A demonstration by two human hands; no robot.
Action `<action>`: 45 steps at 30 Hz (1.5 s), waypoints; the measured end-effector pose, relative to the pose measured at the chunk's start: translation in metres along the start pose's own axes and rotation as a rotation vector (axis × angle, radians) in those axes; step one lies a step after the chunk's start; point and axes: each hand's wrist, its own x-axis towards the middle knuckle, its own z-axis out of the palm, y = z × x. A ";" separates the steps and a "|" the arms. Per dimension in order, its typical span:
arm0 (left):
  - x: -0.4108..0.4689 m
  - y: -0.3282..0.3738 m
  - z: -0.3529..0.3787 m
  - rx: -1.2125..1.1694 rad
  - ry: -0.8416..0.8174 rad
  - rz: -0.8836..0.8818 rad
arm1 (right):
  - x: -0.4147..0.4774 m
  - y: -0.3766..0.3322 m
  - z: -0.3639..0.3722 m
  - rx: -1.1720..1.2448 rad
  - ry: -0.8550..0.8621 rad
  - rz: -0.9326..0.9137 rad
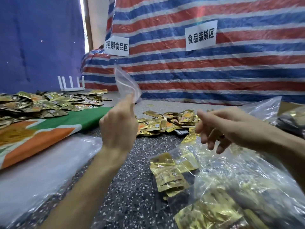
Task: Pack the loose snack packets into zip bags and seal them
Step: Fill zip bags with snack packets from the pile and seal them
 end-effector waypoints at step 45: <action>-0.016 0.039 0.019 -1.059 -0.565 -0.823 | -0.013 -0.007 -0.019 -0.389 -0.187 -0.210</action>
